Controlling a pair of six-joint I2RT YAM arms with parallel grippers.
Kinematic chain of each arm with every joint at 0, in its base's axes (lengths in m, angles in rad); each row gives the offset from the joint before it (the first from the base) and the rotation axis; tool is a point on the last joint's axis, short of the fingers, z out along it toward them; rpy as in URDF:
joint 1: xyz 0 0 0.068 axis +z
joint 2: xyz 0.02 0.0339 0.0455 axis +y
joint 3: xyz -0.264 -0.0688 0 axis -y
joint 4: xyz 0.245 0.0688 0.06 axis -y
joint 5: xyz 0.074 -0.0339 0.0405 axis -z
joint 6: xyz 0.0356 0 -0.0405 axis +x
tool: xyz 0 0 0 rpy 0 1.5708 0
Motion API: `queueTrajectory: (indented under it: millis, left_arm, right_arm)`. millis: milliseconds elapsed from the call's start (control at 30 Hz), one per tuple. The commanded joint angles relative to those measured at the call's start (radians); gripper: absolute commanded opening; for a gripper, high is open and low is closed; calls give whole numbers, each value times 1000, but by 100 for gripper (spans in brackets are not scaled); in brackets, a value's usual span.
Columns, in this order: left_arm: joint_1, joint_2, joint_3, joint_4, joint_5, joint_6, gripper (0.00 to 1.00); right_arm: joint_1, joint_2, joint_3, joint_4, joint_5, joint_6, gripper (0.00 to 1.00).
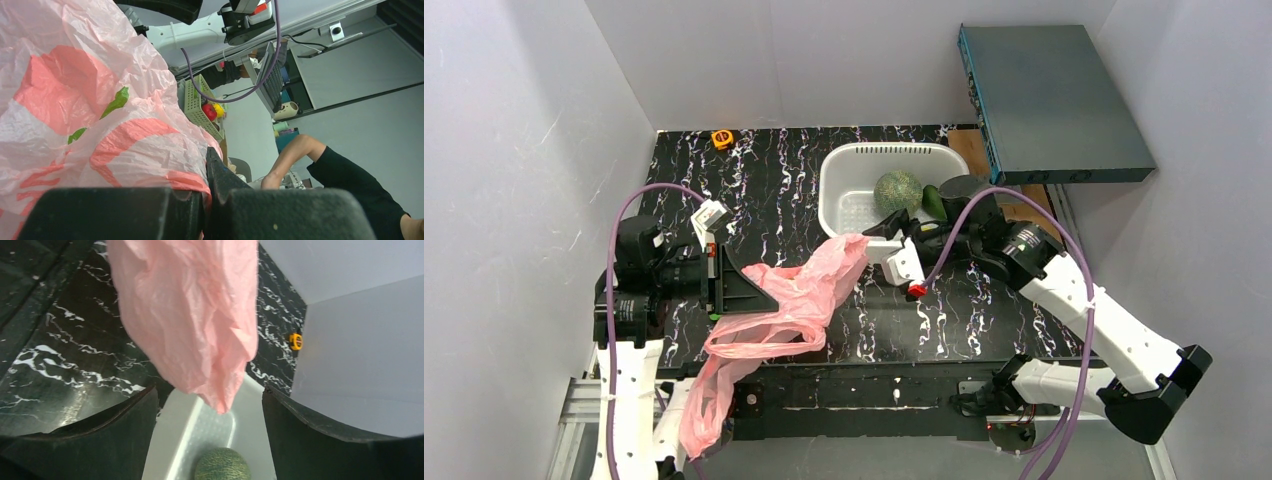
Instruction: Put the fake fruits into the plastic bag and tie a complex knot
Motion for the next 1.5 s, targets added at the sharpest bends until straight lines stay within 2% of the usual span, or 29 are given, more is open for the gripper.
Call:
queueTrajectory:
  millis: [0,200,367,433,633,800,833,867,967,1133,1267,1400,1467]
  left_arm:
    - [-7,2,-10,-1,95,-9,0]
    - [-55,8,-15,0,109,-9,0]
    - [-65,6,-21,0,118,-15,0]
    - [-66,7,-19,-1,125,-17,0]
    - [-69,24,-3,8,143,-18,0]
    - [-70,30,6,17,145,-29,0]
    - [-70,30,10,21,145,-32,0]
    - [-70,31,16,27,144,-36,0]
    - [-69,39,43,46,141,-54,0]
    - [-62,67,82,158,142,-145,0]
    - [-35,101,107,280,125,-226,0]
    - [-23,144,156,292,60,-230,0]
    - [27,163,166,273,16,-223,0]
  right_arm:
    - [-1,12,-3,-21,-49,-36,82]
    - [-6,79,64,-52,-62,-18,83]
    - [-14,112,68,22,-59,61,84]
    - [-16,128,86,-27,-75,41,84]
    - [-16,173,36,-21,-103,3,85]
    - [-20,238,50,-137,-91,-123,84]
    - [-19,247,45,-142,-78,-146,74]
    - [-20,256,40,-143,-60,-161,60]
    - [-31,290,52,-155,39,-126,2]
    - [-153,262,30,-296,75,-101,1]
    - [-225,109,-155,-291,72,-86,1]
    - [-228,-14,-275,-267,45,-46,1]
    - [-228,-44,-281,-243,25,-2,1]
